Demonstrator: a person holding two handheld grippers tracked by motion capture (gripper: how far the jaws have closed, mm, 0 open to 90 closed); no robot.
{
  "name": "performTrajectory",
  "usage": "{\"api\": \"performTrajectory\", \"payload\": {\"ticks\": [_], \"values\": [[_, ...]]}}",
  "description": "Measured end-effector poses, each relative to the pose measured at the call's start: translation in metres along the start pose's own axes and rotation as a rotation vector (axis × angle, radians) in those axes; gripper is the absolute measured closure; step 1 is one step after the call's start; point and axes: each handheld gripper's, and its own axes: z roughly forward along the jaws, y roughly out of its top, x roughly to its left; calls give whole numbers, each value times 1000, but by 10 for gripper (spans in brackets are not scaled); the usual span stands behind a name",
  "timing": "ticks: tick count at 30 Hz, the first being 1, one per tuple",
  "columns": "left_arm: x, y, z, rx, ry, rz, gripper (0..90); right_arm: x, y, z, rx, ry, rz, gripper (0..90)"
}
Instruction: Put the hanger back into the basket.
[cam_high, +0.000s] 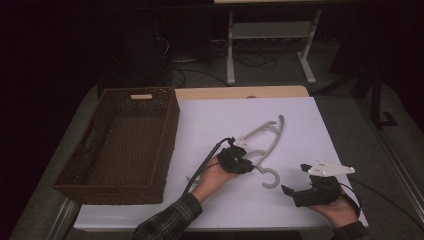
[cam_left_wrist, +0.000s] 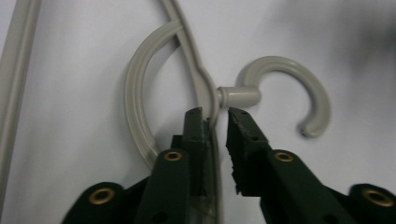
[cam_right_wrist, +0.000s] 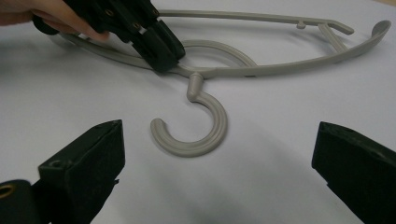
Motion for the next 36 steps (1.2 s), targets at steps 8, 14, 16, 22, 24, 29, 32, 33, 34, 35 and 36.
{"api": "performTrajectory", "payload": {"ticks": [8, 14, 16, 22, 24, 29, 32, 33, 34, 35, 36], "values": [[-2, -17, -46, -21, 0, 39, 645, 0, 0, 0, 2, -2, 1, 22], [1, -42, -71, 17, 19, 54, 629, 1, 0, 1, 8, -3, -1, 22], [1, -49, -76, 22, 32, 55, 623, 1, 0, 1, 8, -4, -2, 23], [5, -52, -73, 34, 4, 69, 640, 1, 0, 2, 13, -5, 1, 23], [6, -52, -68, 44, -7, 68, 654, 1, 0, 2, 14, -5, 0, 23], [7, -52, -60, 75, -6, 78, 679, 0, 0, 2, 13, -3, -3, 23], [7, -51, -56, 87, -4, 90, 699, 0, 0, 2, 15, -3, -1, 23], [6, -50, -54, 93, -3, 96, 699, 0, 0, 2, 15, -3, -1, 23], [6, -49, -53, 103, -1, 107, 707, 0, 0, 2, 16, -4, -1, 23], [5, -48, -51, 103, 2, 110, 710, 0, 0, 2, 17, -4, -2, 23], [5, -47, -49, 103, 6, 117, 717, 0, 0, 3, 18, -4, -1, 23]]}}
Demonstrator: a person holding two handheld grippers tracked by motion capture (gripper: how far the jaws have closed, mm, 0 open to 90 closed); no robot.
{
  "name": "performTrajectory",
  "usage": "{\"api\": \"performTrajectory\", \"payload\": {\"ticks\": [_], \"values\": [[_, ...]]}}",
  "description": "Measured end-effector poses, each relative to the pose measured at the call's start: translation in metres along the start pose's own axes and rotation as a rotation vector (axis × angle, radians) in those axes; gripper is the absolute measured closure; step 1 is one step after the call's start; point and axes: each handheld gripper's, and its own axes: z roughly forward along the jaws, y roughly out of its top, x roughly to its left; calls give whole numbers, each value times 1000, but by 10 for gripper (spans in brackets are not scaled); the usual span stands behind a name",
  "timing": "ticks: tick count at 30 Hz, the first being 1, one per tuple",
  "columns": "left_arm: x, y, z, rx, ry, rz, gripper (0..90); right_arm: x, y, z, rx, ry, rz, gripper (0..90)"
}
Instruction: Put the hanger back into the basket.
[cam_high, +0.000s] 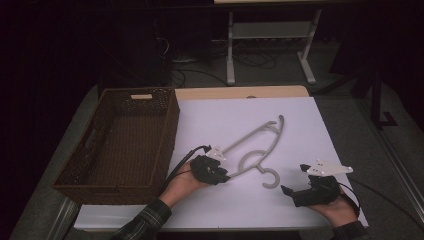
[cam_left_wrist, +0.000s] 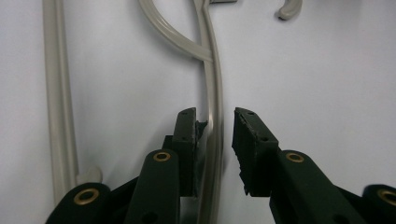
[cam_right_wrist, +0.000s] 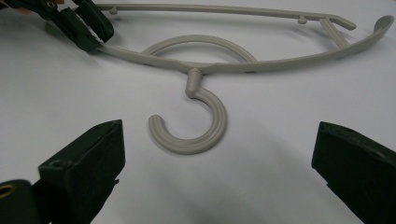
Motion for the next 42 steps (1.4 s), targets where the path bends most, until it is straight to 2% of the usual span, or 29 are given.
{"api": "performTrajectory", "payload": {"ticks": [3, 5, 12, 15, 21, 32, 36, 42], "values": [[-1, 3, 4, 16, 5, 20, 746, 0, 0, 0, -1, 0, -1, 23], [-4, 4, 7, 33, 26, 51, 775, 0, 0, 0, -1, 0, 0, 23], [-4, 4, 8, 38, 30, 35, 798, -1, 0, 0, -1, -1, 3, 23], [-6, 5, 8, 50, 41, 40, 814, 0, 0, 0, 0, -1, 2, 23], [-5, 5, 9, 43, 34, 12, 824, 0, 0, 0, 2, -1, -3, 23], [-8, 6, 8, 47, 59, 10, 835, 0, 0, 0, -1, -1, -1, 24], [-8, 9, 3, 21, 61, 9, 834, -1, 0, -1, -5, -1, -3, 24], [-11, 16, -13, -54, 62, -10, 833, -1, 0, -1, -5, -2, -1, 24]]}}
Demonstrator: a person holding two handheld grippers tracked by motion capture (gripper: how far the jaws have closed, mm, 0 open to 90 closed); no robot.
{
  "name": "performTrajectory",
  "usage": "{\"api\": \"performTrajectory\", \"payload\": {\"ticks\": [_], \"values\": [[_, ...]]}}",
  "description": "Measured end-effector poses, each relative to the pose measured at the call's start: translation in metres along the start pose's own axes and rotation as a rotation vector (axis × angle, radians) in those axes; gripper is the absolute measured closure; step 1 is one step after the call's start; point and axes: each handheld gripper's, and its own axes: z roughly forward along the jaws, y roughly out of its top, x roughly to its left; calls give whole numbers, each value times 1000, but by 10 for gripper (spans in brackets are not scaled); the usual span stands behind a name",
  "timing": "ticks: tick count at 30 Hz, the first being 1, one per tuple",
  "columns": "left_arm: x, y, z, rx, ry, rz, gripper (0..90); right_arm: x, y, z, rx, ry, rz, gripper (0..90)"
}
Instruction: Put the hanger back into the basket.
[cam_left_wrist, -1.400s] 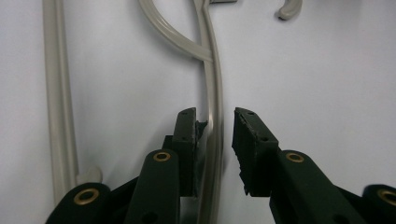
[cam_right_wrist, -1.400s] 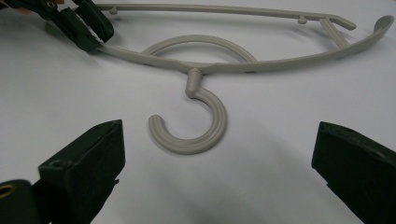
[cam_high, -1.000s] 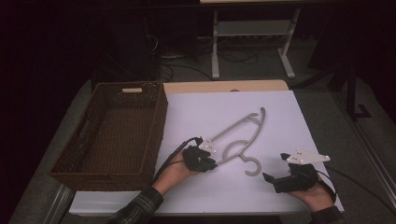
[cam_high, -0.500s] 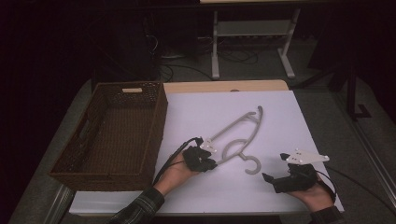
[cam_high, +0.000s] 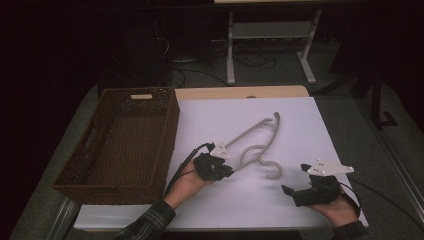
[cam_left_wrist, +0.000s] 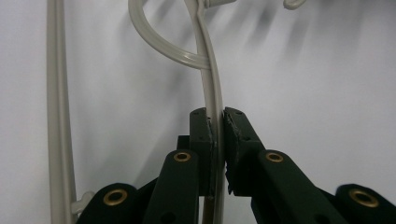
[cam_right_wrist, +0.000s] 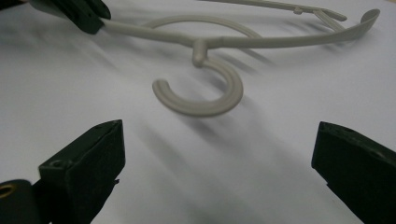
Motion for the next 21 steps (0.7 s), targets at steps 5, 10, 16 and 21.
{"api": "performTrajectory", "payload": {"ticks": [5, 10, 16, 21], "values": [[0, 7, -18, -67, 3, -12, 833, 0, 0, 0, 0, -1, 1, 24], [0, 12, -28, -95, 11, -10, 833, 0, 0, 0, -1, -1, 4, 24], [1, 18, -44, -136, 28, -10, 833, -1, 0, 0, -1, -2, 10, 23], [3, 28, -63, -159, 49, -3, 833, -1, 0, 0, -1, -3, 8, 23]]}}
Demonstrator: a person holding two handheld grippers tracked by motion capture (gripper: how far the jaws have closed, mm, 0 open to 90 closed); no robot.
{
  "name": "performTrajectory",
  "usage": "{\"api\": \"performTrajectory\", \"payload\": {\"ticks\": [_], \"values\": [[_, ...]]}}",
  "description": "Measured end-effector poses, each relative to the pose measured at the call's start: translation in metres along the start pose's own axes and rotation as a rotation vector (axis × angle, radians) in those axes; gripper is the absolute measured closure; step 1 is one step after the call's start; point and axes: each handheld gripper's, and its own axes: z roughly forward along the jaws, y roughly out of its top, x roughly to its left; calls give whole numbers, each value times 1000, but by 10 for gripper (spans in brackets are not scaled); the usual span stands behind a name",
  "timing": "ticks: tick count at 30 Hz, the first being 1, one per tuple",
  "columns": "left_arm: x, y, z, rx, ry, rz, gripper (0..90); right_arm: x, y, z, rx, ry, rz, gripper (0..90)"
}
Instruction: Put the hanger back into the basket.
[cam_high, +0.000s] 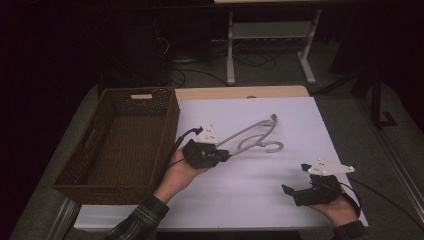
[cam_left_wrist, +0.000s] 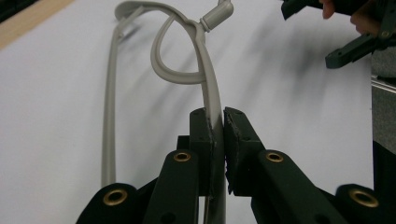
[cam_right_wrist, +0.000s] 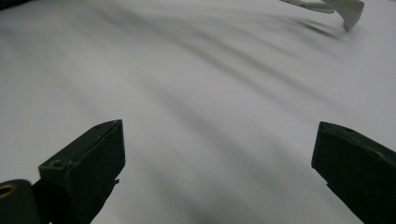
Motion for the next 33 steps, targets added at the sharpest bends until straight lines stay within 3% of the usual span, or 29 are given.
{"api": "performTrajectory", "payload": {"ticks": [10, 20, 25, 33], "values": [[5, 18, -28, -42, 34, 6, 833, 0, 0, 0, -3, 0, 0, 24], [16, 29, -67, -105, 62, -10, 833, 0, 0, 0, -2, -2, 1, 24], [24, 31, -90, -120, 71, -27, 832, 0, 0, 0, -1, -3, 5, 24], [40, 24, -127, -146, 118, -59, 832, 0, 1, 1, 1, -4, 6, 23]]}}
